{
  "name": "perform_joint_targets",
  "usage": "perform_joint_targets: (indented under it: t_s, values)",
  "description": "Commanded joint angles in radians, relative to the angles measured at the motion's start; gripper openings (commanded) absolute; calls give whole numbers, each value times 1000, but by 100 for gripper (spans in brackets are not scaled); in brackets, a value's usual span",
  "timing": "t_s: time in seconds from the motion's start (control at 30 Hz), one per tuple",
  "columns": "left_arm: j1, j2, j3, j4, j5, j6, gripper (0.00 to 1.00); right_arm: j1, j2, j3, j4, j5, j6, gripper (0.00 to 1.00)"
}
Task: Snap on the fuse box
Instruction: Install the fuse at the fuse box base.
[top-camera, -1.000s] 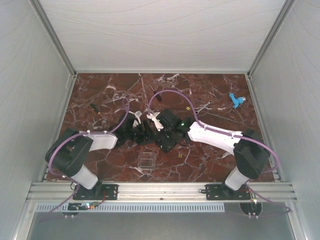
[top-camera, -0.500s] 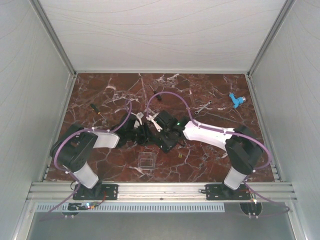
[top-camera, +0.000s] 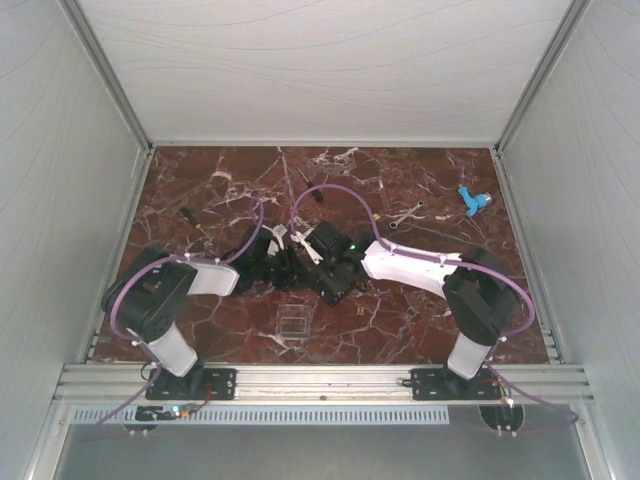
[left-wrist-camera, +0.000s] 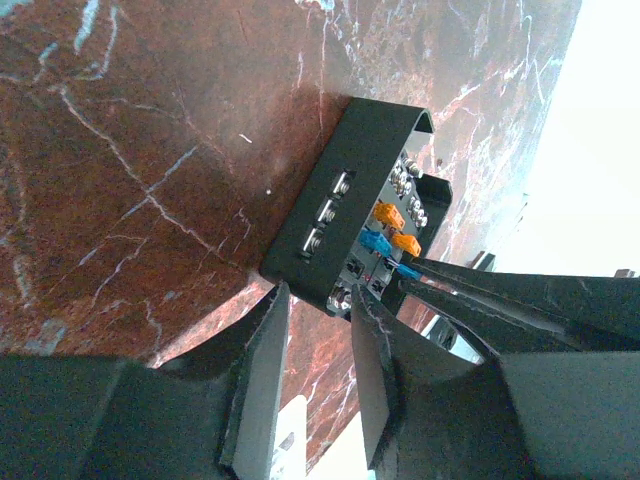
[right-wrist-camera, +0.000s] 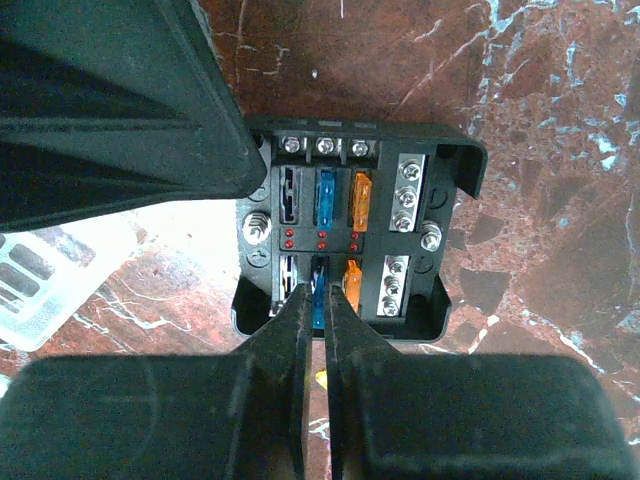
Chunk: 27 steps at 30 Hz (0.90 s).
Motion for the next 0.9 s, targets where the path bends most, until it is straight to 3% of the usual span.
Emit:
perform_joint_targets:
  t_s: [0.0,0.43,0.73,0.87]
  values:
    - [7,24,30,79,39,-11,32,10,25,31,-1,5,-26,0]
    - [12,33,25,97,56,-21,31,29,79,52,-28,52,-26,0]
    - [12,21,20,96,53,-23,31,30,16,50,-25,45,-2,16]
    - [12,15,18,94,49,-23,31,30,-5,46,-26,46,14,18]
